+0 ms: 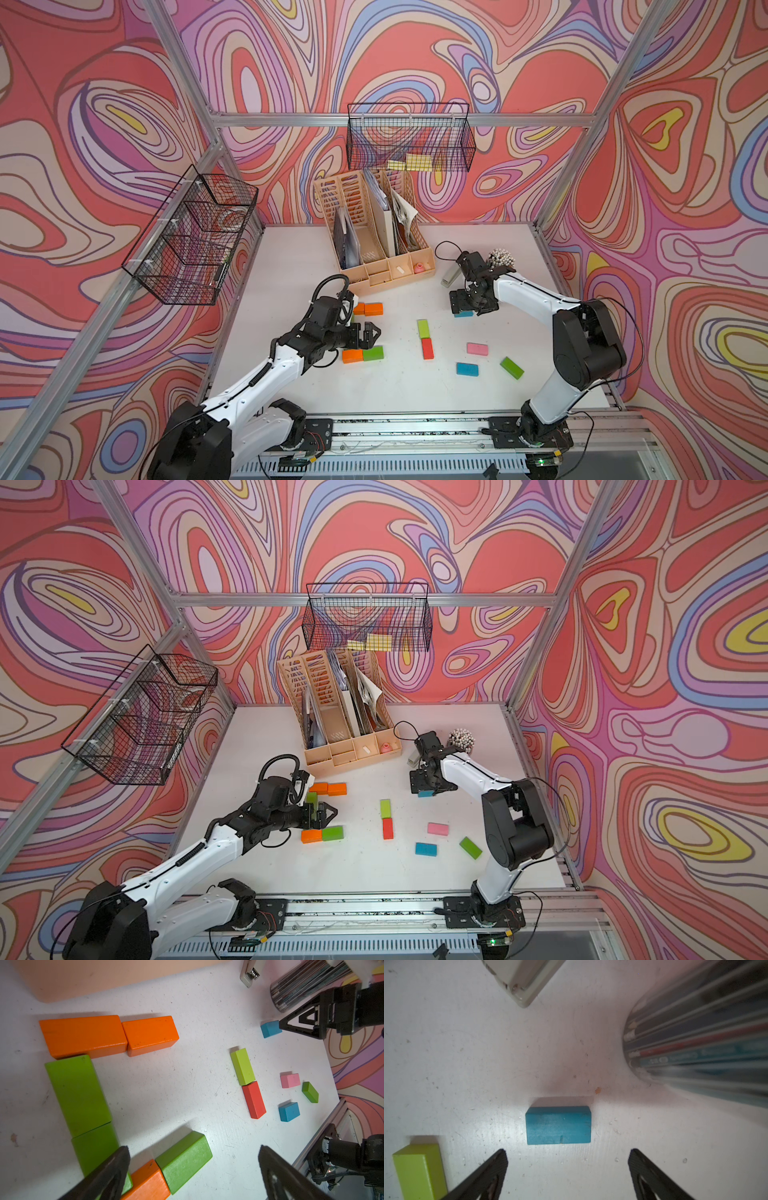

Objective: Assemble the letter c with building blocks
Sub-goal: Pick up the building block from the center of the board.

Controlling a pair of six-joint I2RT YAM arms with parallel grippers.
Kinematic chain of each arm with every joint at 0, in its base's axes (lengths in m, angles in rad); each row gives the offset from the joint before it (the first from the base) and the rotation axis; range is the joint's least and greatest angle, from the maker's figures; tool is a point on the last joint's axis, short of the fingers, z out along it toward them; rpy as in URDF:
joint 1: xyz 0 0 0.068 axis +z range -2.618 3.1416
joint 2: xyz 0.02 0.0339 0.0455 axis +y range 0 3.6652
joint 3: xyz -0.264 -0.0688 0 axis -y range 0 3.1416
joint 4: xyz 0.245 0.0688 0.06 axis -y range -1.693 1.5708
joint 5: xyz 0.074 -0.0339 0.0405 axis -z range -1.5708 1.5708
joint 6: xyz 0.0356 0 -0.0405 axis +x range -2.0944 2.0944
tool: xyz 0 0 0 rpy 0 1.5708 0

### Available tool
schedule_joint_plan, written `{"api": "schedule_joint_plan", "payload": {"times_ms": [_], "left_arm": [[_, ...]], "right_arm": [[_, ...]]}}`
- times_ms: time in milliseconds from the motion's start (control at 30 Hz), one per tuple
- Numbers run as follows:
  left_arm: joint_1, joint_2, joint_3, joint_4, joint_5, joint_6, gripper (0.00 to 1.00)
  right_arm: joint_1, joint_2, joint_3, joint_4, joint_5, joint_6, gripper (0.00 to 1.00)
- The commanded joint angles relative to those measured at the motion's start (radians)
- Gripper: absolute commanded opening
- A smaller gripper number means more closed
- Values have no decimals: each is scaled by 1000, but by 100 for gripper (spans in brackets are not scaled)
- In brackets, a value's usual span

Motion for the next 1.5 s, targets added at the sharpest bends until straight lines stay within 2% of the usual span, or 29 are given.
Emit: {"api": "schedule_joint_plan", "payload": {"times_ms": [0,267,700,767,1033,1167,1467], "left_arm": [[-4,10,-9,23,-3,1,99],[-3,22,-4,21,-10,7,99],[-4,27,-1,17,-19,12,99],[-3,28,-1,17,-19,12,100],[-3,34,0,17,-22,14,100],[-3,36,0,18,-22,14,100],[-3,36,-2,20,-22,14,99]], "right_arm": [[-13,25,-17,33,-40,-25,95],[-29,53,-19,62,-82,-31,82],[-37,109,-19,77,-97,-21,77],[-36,112,-19,77,-99,-24,71],[-31,65,3,70,-135,6,57],[11,7,35,63,-132,57,57],[161,53,179,1,-58,175,58]]}}
